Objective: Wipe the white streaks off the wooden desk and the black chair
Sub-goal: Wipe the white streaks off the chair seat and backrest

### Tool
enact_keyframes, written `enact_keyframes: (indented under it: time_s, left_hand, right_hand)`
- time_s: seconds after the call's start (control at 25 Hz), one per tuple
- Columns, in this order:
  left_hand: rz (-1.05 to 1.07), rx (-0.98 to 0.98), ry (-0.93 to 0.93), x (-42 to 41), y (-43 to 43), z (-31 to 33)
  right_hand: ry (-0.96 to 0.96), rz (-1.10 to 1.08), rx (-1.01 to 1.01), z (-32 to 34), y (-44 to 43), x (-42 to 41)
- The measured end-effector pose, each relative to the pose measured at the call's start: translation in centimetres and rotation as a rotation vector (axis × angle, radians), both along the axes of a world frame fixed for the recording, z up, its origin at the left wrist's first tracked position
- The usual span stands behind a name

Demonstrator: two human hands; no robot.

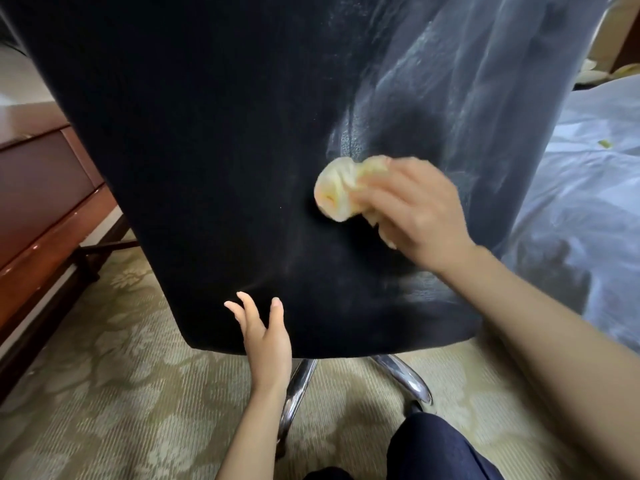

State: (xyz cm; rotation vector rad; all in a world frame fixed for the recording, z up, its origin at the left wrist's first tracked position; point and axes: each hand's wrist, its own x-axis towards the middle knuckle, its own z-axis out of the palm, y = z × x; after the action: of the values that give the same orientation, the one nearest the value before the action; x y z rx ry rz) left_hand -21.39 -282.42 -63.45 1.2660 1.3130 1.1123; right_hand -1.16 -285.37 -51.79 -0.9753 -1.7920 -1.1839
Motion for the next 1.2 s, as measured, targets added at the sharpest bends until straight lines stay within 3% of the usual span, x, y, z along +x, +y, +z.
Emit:
enact_keyframes:
  time_s: [0.16, 0.28, 0.4, 0.56, 0.72, 0.88, 1.2]
  left_hand:
    - [0.052, 0.123, -0.037, -0.6, 0.0, 1.9]
    - [0.02, 0.32, -0.017, 0.0, -0.3, 4.0]
    - [-0.042, 0.526, 0.018, 1.2, -0.7, 5.9]
    - [-0.106, 0.659, 0.061, 2.1, -1.0, 7.8]
    - [-0.145, 0.604, 0.029, 2.4, -0.4, 9.0]
    - [-0.169, 0.562, 0.055, 2.7, 0.4, 9.0]
    - [-0.148, 0.461, -0.065, 3.1, 0.2, 9.1]
  right_hand:
    - [0.189, -0.01, 0.189, 6.4, 0.9, -1.9]
    - [0.202, -0.061, 0.2, 6.3, 1.7, -3.7]
    - [0.114, -0.08, 0.059, 2.2, 2.1, -4.8]
    - [-0.155, -0.151, -0.259, -6.3, 1.9, -5.2]
    - [-0.393, -0.146, -0.39, -13.8, 0.1, -3.5]
    - [-0.474, -0.118, -0.433, -15.1, -0.9, -1.7]
    - [-0.14, -0.095, -0.236, -5.1, -1.0, -0.6]
